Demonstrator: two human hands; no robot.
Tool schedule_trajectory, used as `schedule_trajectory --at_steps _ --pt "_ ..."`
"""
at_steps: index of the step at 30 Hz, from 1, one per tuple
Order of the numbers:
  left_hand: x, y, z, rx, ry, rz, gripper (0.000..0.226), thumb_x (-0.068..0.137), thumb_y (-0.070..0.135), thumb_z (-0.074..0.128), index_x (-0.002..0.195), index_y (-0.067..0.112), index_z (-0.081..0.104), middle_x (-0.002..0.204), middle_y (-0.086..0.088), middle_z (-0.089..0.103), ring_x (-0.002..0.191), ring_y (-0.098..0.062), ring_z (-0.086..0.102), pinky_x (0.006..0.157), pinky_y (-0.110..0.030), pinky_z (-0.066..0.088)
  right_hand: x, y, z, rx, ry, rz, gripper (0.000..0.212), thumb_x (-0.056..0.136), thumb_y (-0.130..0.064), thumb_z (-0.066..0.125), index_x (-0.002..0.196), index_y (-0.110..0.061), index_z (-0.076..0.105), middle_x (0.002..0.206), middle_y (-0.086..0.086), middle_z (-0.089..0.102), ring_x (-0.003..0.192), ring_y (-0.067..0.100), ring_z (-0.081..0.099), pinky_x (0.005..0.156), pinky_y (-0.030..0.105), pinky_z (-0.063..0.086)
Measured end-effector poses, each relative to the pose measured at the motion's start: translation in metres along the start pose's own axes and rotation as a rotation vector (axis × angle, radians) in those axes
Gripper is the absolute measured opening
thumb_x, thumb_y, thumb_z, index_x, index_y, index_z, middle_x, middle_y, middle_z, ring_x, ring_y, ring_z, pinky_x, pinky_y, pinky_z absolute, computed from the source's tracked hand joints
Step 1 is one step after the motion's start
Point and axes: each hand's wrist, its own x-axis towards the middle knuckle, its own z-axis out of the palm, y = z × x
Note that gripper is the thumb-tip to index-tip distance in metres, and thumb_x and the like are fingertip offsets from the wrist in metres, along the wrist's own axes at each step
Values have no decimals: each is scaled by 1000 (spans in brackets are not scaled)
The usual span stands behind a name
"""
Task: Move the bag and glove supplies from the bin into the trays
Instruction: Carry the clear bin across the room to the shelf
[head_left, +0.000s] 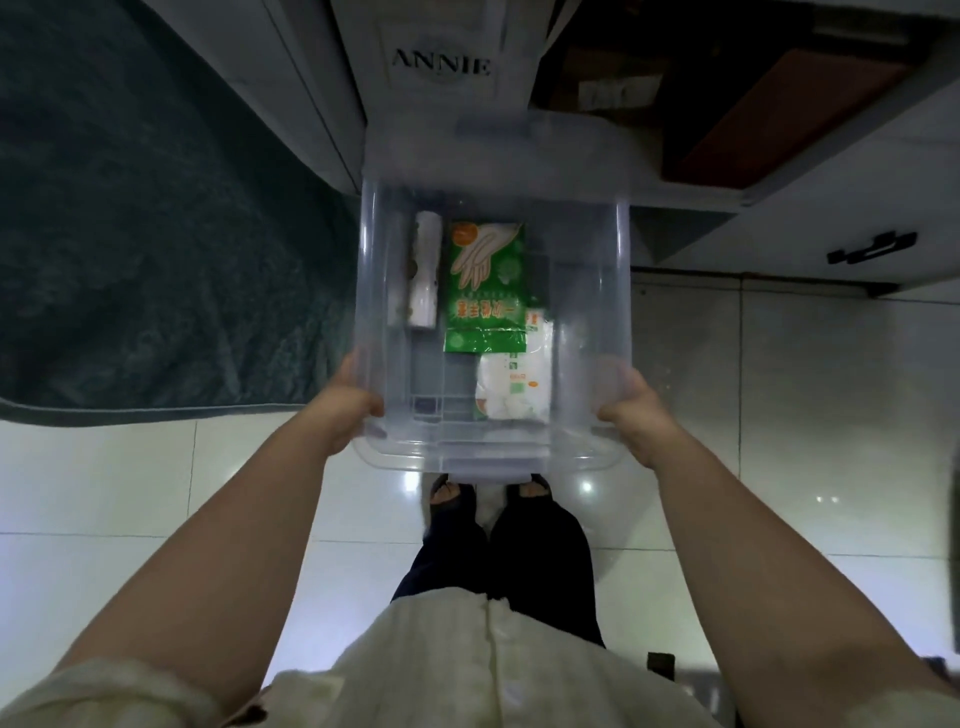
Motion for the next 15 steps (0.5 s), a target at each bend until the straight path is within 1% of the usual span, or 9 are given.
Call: schedule_trajectory --at_steps 1,3,4,6,8,12,13,14,15 --pt "-4 4 -1 -11 -25 22 101 77 -27 41 143 48 26 149 -7 32 122 -40 45 76 -60 54 -6 -5 -4 24 13 -19 85 74 23 47 139 -32 41 134 6 51 117 28 52 79 42 56" --pt "-15 13 -1 -43 -77 49 101 76 -26 40 137 54 33 145 -9 37 122 -40 46 79 -62 53 -23 -17 -15 88 14 -67 84 73 23 47 137 -31 45 123 5 58 107 25 59 60 28 54" --pt "-22 18 1 -52 -90 53 99 76 -26 40 132 55 37 142 -11 40 121 -40 48 81 -62 53 -33 -22 -21 121 13 -91 85 71 23 46 135 -33 47 119 5 61 103 24 61 59 27 52" --pt "-40 25 8 -32 -112 55 98 75 -24 42 127 59 40 138 -11 44 118 -40 50 85 -63 51 -56 -27 -35 176 11 -133 92 67 24 42 132 -40 49 119 4 62 103 25 62 68 33 51" --pt "-56 29 17 -13 -159 60 99 75 -24 44 129 58 40 136 -10 45 118 -41 50 88 -64 49 -82 -24 -46 237 14 -172 97 65 26 39 131 -45 48 125 3 59 108 25 61 75 40 50" --pt "-83 41 43 41 -270 103 94 76 -22 48 131 54 42 130 -10 49 113 -39 56 84 -63 52 -134 0 -70 335 138 -196 98 65 25 37 131 -47 48 130 1 57 114 25 58 89 47 50" --pt "-89 46 52 63 -295 113 93 77 -21 48 131 54 43 129 -10 51 111 -39 58 81 -61 54 -147 8 -77 374 172 -191 98 65 25 37 130 -47 49 129 1 58 112 25 59 89 48 51" --pt "-94 50 62 86 -317 114 92 77 -21 49 130 54 44 127 -10 53 108 -39 60 77 -58 55 -159 16 -85 421 206 -185 98 65 26 37 129 -47 51 128 0 59 110 24 61 86 46 54" --pt "-99 53 74 115 -340 113 92 77 -21 48 130 55 44 126 -10 53 106 -38 61 74 -54 57 -172 24 -94 475 237 -179 97 66 27 37 126 -48 53 126 1 60 107 24 63 76 41 56"
